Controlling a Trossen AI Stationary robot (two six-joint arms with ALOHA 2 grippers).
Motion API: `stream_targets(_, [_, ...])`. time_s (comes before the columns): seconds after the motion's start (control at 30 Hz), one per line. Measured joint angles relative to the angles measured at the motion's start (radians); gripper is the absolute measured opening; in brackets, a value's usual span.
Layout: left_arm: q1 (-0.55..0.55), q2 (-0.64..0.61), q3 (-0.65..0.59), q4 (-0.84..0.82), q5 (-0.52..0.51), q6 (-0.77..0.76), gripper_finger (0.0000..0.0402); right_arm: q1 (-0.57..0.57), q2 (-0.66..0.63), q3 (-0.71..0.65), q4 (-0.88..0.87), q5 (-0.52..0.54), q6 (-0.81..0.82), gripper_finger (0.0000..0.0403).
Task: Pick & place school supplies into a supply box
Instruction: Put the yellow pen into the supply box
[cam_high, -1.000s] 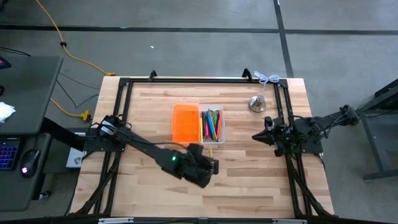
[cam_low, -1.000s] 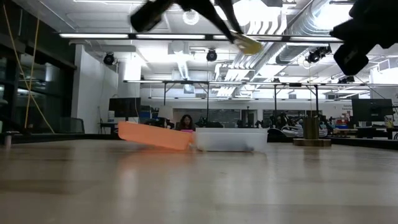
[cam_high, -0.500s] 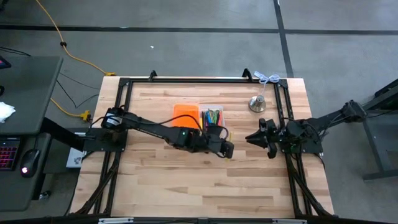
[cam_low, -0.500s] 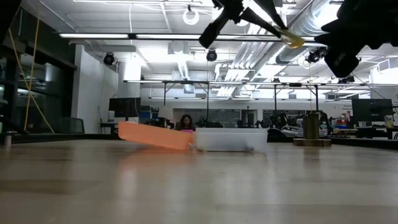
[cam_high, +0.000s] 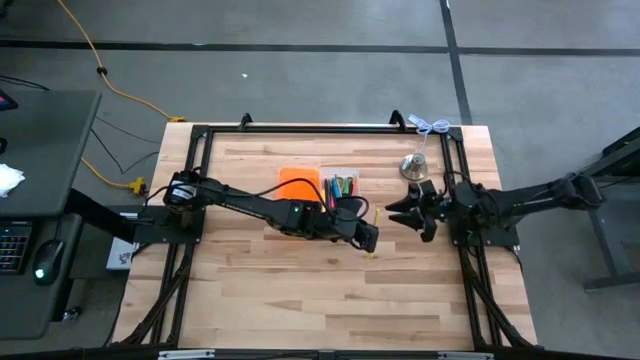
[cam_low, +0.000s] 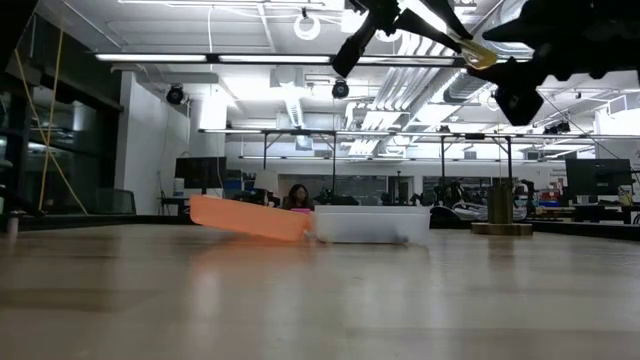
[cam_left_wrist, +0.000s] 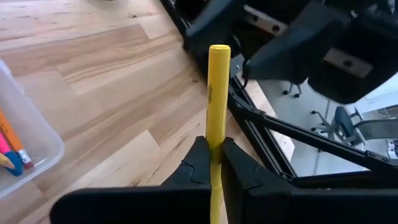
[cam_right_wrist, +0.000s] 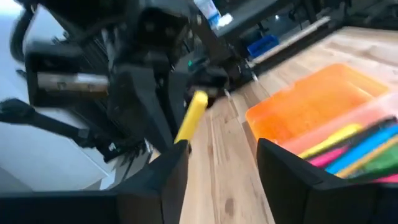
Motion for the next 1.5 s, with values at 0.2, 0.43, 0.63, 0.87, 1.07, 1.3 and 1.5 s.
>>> stream_targets(0.2, [0.000, 0.000, 0.000, 0.001, 0.004, 0.007, 0.0039, -0.094, 0.104, 0.002, 0.137, -0.105, 0.008, 0.0170])
stream_targets(0.43, [0.007, 0.000, 0.000, 0.000, 0.010, 0.007, 0.0039, -0.145, 0.241, 0.004, 0.284, -0.182, 0.054, 0.0170])
stream_targets(0.63, [0.023, 0.000, 0.000, -0.003, 0.025, 0.019, 0.0039, -0.147, 0.316, 0.004, 0.378, -0.188, 0.070, 0.0170])
stream_targets(0.87, [0.040, 0.000, -0.001, -0.007, 0.062, 0.026, 0.0039, -0.154, 0.342, 0.004, 0.401, -0.213, 0.070, 0.0170])
stream_targets(1.07, [0.040, 0.000, -0.001, -0.048, 0.067, 0.010, 0.0039, -0.244, 0.299, 0.004, 0.391, -0.294, 0.071, 0.0169])
stream_targets(1.3, [0.040, 0.000, 0.000, -0.054, 0.068, -0.001, 0.0039, -0.294, 0.276, 0.004, 0.352, -0.372, 0.103, 0.0169])
stream_targets(1.5, [0.045, 0.000, 0.000, -0.023, 0.067, -0.001, 0.0039, -0.262, 0.279, 0.002, 0.309, -0.365, 0.095, 0.0169])
